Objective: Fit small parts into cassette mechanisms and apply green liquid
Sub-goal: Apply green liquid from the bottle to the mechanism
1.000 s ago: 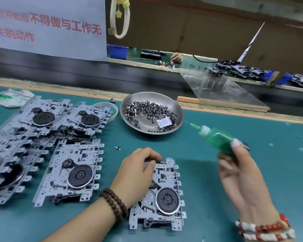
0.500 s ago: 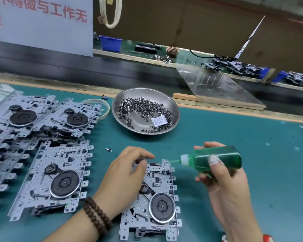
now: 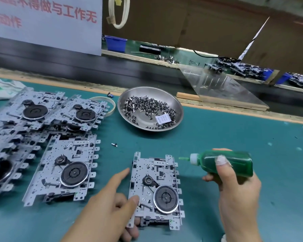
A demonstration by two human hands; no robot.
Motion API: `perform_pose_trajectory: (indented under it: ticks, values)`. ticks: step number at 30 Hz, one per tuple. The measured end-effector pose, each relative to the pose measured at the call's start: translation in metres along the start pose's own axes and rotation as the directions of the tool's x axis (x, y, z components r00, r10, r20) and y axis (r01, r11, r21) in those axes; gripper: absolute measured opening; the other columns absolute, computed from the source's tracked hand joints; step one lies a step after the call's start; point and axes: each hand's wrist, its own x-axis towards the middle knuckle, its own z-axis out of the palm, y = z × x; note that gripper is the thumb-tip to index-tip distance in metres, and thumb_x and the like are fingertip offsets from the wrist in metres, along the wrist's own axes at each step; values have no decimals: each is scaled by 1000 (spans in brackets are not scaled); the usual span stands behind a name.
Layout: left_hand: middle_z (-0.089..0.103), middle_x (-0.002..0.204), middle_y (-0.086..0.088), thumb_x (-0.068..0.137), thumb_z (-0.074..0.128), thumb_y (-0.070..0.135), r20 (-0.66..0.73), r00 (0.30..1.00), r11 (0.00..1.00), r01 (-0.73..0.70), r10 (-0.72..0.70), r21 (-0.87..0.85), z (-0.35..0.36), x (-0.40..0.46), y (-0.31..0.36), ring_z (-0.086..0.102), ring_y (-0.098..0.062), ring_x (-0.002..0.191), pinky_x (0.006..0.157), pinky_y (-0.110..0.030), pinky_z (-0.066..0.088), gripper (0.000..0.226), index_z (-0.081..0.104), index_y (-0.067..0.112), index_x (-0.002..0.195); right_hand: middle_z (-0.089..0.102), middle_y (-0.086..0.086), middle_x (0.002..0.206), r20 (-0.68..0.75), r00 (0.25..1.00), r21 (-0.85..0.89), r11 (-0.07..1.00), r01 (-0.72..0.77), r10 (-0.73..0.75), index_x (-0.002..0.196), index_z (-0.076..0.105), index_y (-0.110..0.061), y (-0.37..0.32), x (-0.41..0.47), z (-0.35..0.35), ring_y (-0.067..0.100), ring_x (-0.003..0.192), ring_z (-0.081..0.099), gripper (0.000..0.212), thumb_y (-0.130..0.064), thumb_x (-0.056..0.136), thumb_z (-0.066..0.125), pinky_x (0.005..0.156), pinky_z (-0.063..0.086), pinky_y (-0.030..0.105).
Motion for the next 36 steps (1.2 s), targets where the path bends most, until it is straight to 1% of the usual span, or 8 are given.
perform_pose_trajectory:
  ticks: [2,5,8,16,22,26,32,36]
  values:
    - [62,58,-10,88,57,10,34,999,985,15,-9,-173,-2,2,1,64,-26,49,45,-24,47,49,40,42,122,70,-5,66,-33,999,-20,999,30,-31,77,65,-17,0,-2,-1,10,48,58,29,-42,64,66,47,48,19]
    - [63,58,-18,87,56,3,102,995,928,34,5,-372,-2,4,4,60,-28,43,35,-22,44,45,47,33,118,71,0,66,-31,997,-80,995,67,-69,80,58,-10,-2,-4,1,13,45,54,38,-46,69,61,49,47,21]
    - [61,55,-21,86,54,-1,144,989,884,40,31,-465,0,6,7,57,-25,38,31,-19,42,43,49,27,118,72,-3,67,-9,995,-130,987,98,-100,81,56,-11,-1,-4,3,10,44,53,35,-45,71,59,50,48,18]
    - [60,56,-22,84,55,1,154,987,862,44,40,-504,1,8,4,57,-24,37,31,-18,42,50,45,23,128,73,1,70,18,987,-160,974,162,-161,84,56,3,0,-5,1,12,44,53,48,-44,76,57,49,46,18]
    - [59,55,-21,84,55,1,153,988,861,47,37,-506,1,8,4,57,-24,38,30,-20,42,48,48,25,124,71,8,71,6,987,-212,965,158,-160,81,58,-9,3,-5,-1,16,46,55,38,-47,76,58,50,47,21]
    - [59,55,-21,80,57,5,148,988,856,45,37,-515,1,8,5,57,-24,38,31,-20,43,47,49,26,121,69,11,71,9,984,-251,952,176,-180,79,57,-17,4,-5,-1,13,44,55,29,-46,76,58,50,46,18]
    - [58,55,-22,63,62,15,150,987,849,38,49,-527,0,5,6,57,-24,38,32,-18,43,58,50,26,118,68,16,74,42,981,-253,948,193,-189,81,57,-12,5,-5,-1,13,47,56,33,-45,77,58,50,47,18]
    - [59,55,-22,61,62,15,139,989,846,34,48,-532,1,7,7,57,-24,38,31,-18,43,59,50,26,118,69,15,74,51,979,-255,945,206,-199,82,57,-13,6,-5,-1,16,49,57,32,-44,79,58,50,48,23]
